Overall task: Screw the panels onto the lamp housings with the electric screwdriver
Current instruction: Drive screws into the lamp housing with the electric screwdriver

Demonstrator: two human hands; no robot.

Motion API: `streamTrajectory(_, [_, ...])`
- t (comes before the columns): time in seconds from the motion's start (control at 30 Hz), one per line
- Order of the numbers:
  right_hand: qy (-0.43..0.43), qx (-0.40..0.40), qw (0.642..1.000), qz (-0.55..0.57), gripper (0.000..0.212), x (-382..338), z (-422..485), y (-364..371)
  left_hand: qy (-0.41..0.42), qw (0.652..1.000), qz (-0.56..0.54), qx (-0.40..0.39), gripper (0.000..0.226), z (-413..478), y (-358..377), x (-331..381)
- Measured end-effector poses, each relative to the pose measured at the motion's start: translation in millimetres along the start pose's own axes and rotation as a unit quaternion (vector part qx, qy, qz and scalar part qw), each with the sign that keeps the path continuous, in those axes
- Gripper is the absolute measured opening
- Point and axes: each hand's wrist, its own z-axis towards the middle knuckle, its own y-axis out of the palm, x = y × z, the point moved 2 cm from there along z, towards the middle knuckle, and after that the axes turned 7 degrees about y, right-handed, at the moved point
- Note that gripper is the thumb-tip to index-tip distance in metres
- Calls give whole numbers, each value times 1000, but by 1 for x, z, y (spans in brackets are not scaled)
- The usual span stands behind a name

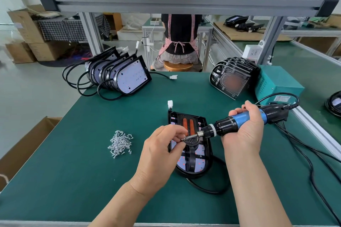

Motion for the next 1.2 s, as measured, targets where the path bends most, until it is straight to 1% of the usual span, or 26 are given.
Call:
streamTrajectory(0.13, [4, 1, 1000, -2, 17, 1, 0, -1, -13, 1000, -21, 12, 29, -1, 3, -3])
streamTrajectory(0.3, [9, 3, 1000, -12, 18, 4, 2, -3, -23, 999, -32, 24, 28, -2, 6, -4])
streamTrajectory(0.47, [12, 8, 1000, -12, 18, 3, 6, -3, 0, 999, -8, 34, 26, 0, 7, -3])
streamTrajectory(0.6, [8, 12, 1000, -8, 18, 3, 9, -2, 3, 999, 14, 34, 24, 3, 8, -1])
streamTrajectory(0.67, [6, 14, 1000, -8, 18, 3, 12, 0, -2, 999, 22, 32, 28, 3, 8, -2])
streamTrajectory(0.73, [3, 11, 1000, -10, 18, 2, 16, 3, -34, 999, 22, 25, 41, 4, 8, -9])
streamTrajectory(0.8, [-2, 5, 1000, -10, 19, 0, 22, 8, -117, 993, -23, 15, 55, 5, 10, -22])
streamTrajectory(0.9, [-26, -4, 999, -25, 21, -2, 29, 20, -261, 960, -105, -11, 70, 8, 16, -45])
streamTrajectory(0.97, [-44, -17, 998, -36, 20, -3, 34, 31, -321, 934, -153, -23, 79, 10, 22, -56])
streamTrajectory(1.0, [-54, -27, 997, -41, 19, -2, 36, 37, -339, 925, -168, -30, 85, 11, 25, -58])
streamTrajectory(1.07, [-76, -42, 994, -60, 15, 1, 40, 49, -354, 920, -161, -51, 93, 16, 32, -63])
streamTrajectory(1.13, [-96, -53, 990, -84, 18, 6, 42, 61, -356, 923, -130, -73, 94, 21, 35, -67])
streamTrajectory(1.2, [-112, -65, 986, -102, 20, 12, 45, 71, -359, 921, -122, -93, 94, 27, 34, -70])
